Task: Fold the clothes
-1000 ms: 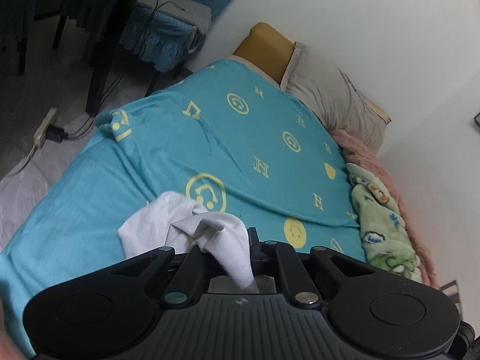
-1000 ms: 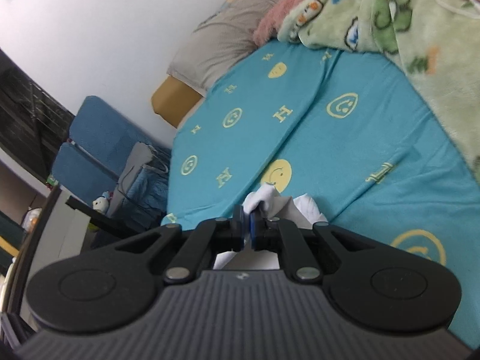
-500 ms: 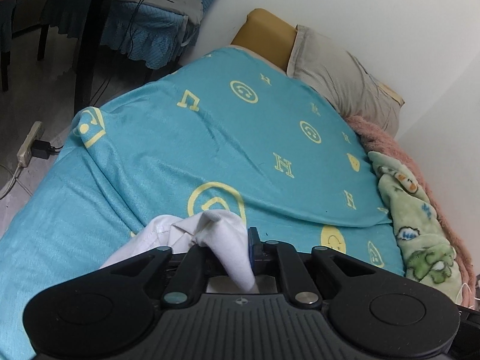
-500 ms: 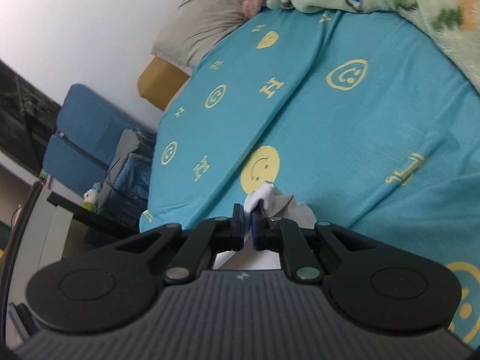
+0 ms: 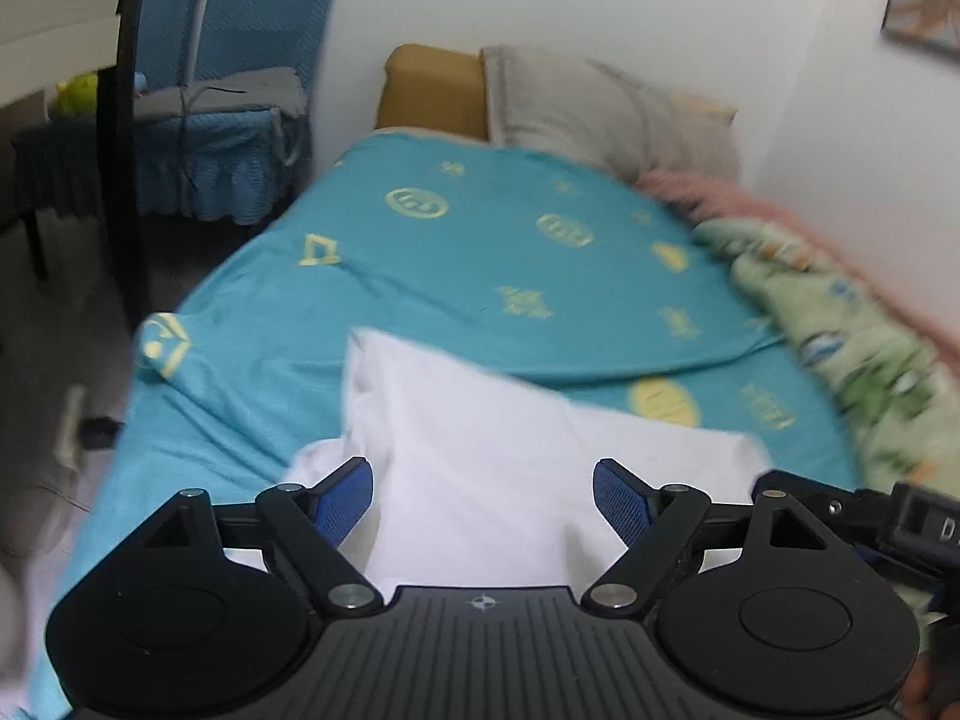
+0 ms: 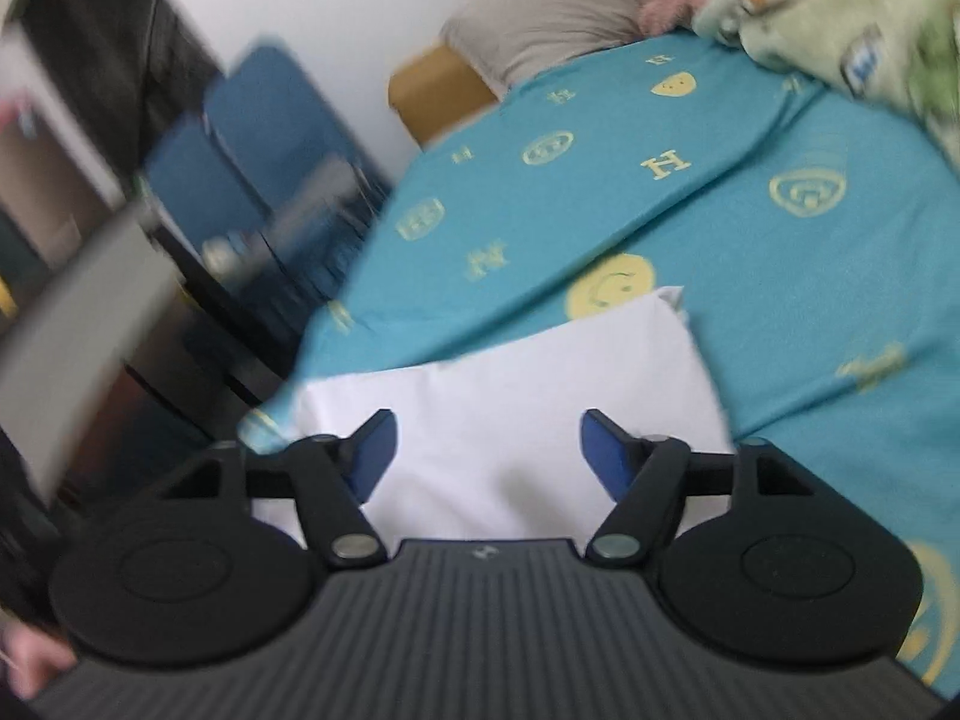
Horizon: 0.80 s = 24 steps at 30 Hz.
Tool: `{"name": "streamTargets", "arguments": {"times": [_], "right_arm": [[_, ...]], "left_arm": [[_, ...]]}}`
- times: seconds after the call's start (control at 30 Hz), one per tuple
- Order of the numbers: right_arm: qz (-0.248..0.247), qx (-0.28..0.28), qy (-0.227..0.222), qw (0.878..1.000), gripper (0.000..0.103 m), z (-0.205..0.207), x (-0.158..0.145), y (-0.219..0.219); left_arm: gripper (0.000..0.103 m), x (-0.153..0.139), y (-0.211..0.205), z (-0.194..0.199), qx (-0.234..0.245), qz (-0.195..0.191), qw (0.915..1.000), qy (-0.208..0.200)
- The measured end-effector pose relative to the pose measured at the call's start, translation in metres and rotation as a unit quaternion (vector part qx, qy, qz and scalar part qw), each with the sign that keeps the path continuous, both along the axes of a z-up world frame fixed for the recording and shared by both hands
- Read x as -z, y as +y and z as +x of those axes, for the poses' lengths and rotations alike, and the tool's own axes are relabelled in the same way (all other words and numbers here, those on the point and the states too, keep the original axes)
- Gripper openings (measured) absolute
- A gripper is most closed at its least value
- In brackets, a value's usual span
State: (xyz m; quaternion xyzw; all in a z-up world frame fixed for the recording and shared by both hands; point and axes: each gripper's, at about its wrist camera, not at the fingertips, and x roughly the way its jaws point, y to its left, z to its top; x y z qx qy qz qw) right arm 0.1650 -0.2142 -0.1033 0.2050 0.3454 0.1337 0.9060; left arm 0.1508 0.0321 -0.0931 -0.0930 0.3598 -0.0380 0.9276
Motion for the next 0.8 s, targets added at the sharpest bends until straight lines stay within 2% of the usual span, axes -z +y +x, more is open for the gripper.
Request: {"name": "streamTargets", "arguments": {"times": [0.13, 0.3, 0.47, 0.63, 0.7, 0.8], "right_arm": [[-0.061, -0.009, 0.006, 0.998, 0.069, 0.024, 0.024, 0.012], [-0.136, -0.032, -0.01, 0.99, 0.069, 0.04, 0.038, 0.035], [-0.128, -0.024, -0.013, 0.991, 0.069, 0.031, 0.029, 0.033], [-0.135, -0.011, -0.024, 0.99, 0.069, 0.009, 0.015, 0.037], [-0.131, -0.004, -0.025, 0.991, 0.069, -0.004, 0.008, 0.036], [-0.125, 0.014, -0.021, 0.992, 0.069, -0.024, -0.001, 0.033]], "left_arm": [[0.082, 0.019, 0.017, 0.013, -0.013, -0.021, 0.9993, 0.03], [0.083, 0.036, 0.005, 0.018, 0.001, 0.017, 0.999, 0.042], [0.084, 0.037, 0.007, 0.019, -0.017, -0.006, 0.9992, 0.036], [0.083, 0.02, 0.009, -0.003, -0.017, -0.032, 0.999, 0.025], [0.083, 0.011, 0.007, -0.02, -0.008, -0.029, 0.9994, 0.017], [0.083, -0.002, 0.0, -0.044, 0.006, 0.0, 1.0, 0.007]]}}
